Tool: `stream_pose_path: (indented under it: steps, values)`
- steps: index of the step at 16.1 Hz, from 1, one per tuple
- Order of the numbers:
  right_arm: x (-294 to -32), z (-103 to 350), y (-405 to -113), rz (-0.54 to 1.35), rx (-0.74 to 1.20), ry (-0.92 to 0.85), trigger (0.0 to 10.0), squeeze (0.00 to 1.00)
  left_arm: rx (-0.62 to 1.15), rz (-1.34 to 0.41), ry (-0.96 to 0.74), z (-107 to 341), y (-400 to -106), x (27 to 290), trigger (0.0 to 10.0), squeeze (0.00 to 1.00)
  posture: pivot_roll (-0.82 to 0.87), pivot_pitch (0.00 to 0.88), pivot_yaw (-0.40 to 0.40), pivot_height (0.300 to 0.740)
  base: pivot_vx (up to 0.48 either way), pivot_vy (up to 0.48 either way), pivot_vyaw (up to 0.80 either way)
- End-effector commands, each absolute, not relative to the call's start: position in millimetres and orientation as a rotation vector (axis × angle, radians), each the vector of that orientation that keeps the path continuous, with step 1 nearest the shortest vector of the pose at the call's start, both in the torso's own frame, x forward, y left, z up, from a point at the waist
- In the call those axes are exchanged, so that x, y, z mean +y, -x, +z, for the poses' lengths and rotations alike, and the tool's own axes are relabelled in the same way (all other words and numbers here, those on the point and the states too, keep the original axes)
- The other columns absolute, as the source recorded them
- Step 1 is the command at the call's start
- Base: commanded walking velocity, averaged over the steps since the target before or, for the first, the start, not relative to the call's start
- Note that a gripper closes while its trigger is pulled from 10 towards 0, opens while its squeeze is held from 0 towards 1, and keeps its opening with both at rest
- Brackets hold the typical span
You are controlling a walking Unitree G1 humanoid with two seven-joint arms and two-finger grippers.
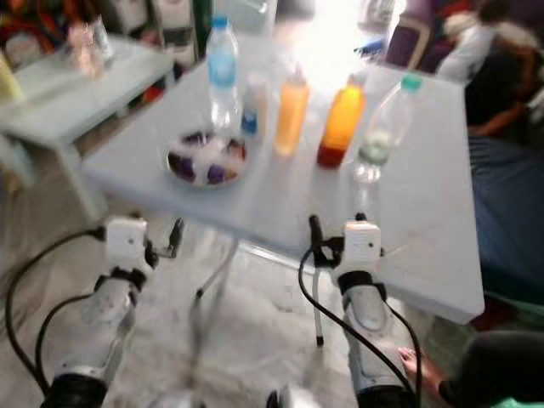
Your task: Restocking fridge
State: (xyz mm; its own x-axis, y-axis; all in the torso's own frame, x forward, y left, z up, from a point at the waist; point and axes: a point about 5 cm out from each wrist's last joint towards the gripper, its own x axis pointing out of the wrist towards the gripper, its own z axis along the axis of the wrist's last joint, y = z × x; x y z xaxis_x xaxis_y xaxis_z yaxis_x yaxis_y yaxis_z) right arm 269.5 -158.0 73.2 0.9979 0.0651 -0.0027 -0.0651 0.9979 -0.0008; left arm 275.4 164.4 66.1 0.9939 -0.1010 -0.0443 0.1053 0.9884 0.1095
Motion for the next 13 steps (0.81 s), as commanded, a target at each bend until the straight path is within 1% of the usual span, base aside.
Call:
stream_pose_path:
  steps: [1,6,8,10,13]
  values:
    - [-151.5,76.6,-271.3,0.085,-0.007,-0.008,10.0,0.00,0.043,-0.076,-0.120,65.5,-272.5,174.9,10.0,0.00,0.07,0.098,-0.057,0.740,0.255,0.409,-0.80]
    - [-150.4,76.8,-271.8,0.089,-0.005,-0.013,10.0,0.00,0.036,-0.076,-0.094,66.0,-272.5,173.1,10.0,0.00,0.08,0.095,-0.057,0.740,0.252,0.409,-0.80]
    - [-150.2,75.5,-270.4,0.089,0.000,-0.016,10.0,0.00,0.037,-0.074,-0.084,66.6,-272.8,173.8,10.0,0.00,0.08,0.096,-0.058,0.740,0.000,0.431,-0.55]
    - [-149.8,74.5,-267.4,0.091,0.004,-0.018,10.0,0.00,0.024,-0.071,-0.073,68.0,-272.4,174.2,10.0,0.00,0.08,0.094,-0.059,0.740,0.000,0.461,0.00]
    - [-148.2,71.6,-266.2,0.095,0.015,-0.017,10.0,0.00,0.027,-0.067,-0.076,68.3,-272.4,175.2,10.0,0.00,0.08,0.093,-0.059,0.740,0.000,0.000,0.00]
